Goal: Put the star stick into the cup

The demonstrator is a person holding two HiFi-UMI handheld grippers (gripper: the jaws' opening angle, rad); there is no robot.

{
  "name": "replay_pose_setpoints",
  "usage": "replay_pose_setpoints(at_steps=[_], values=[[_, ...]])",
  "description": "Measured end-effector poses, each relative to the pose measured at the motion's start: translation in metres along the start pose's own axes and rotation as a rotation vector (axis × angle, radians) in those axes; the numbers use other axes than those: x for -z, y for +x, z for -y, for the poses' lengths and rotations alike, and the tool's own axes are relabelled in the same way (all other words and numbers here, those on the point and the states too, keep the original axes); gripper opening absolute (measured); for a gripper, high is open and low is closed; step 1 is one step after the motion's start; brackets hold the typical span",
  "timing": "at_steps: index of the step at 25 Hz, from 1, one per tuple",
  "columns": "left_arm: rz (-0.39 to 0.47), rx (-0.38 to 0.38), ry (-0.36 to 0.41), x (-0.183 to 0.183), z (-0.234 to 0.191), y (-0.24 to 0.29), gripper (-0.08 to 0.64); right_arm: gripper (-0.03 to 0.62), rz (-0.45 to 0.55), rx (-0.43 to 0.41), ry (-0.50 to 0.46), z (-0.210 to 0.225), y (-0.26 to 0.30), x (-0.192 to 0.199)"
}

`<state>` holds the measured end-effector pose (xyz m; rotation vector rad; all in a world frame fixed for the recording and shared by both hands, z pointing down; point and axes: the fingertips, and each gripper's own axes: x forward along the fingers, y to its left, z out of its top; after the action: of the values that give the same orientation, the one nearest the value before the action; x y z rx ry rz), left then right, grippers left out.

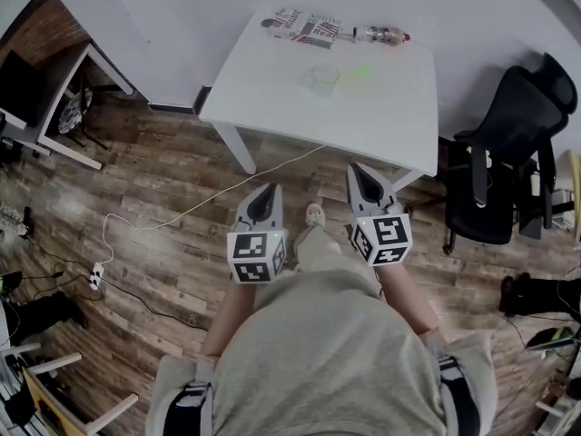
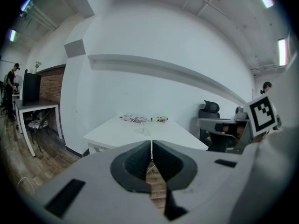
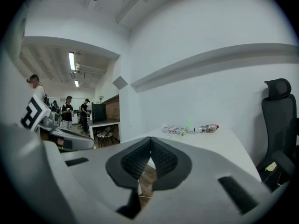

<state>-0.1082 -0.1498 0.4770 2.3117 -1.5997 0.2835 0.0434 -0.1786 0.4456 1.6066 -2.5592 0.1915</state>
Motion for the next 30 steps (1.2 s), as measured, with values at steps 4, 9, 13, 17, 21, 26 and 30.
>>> replay_pose_setpoints(at_steps=[4, 9, 13, 17, 21, 26, 30], values=[[0.007, 0.015, 0.003, 0.003, 0.008, -0.008, 0.011, -0.002, 0.005, -0.003, -0.004, -0.009, -0.015, 0.002], [0.008, 0.021, 0.002, 0.006, 0.013, -0.013, 0.011, -0.002, 0.002, -0.006, -0.004, -0.014, -0.024, 0.004], [0.012, 0.023, 0.005, 0.005, 0.015, -0.014, 0.011, -0.003, 0.009, 0.004, -0.017, -0.011, -0.027, 0.002], [0.008, 0.023, 0.008, 0.005, 0.015, -0.012, 0.011, -0.003, 0.016, 0.006, -0.023, -0.010, -0.027, -0.002], [0.001, 0.028, 0.015, 0.004, 0.015, -0.009, 0.011, -0.003, 0.017, 0.004, -0.020, -0.009, -0.024, -0.003], [-0.005, 0.033, 0.021, 0.006, 0.018, -0.006, 0.011, -0.003, 0.017, 0.000, -0.013, -0.006, -0.024, -0.002], [-0.007, 0.031, 0.017, 0.007, 0.018, -0.004, 0.011, -0.003, 0.011, -0.006, -0.006, -0.006, -0.023, 0.000]])
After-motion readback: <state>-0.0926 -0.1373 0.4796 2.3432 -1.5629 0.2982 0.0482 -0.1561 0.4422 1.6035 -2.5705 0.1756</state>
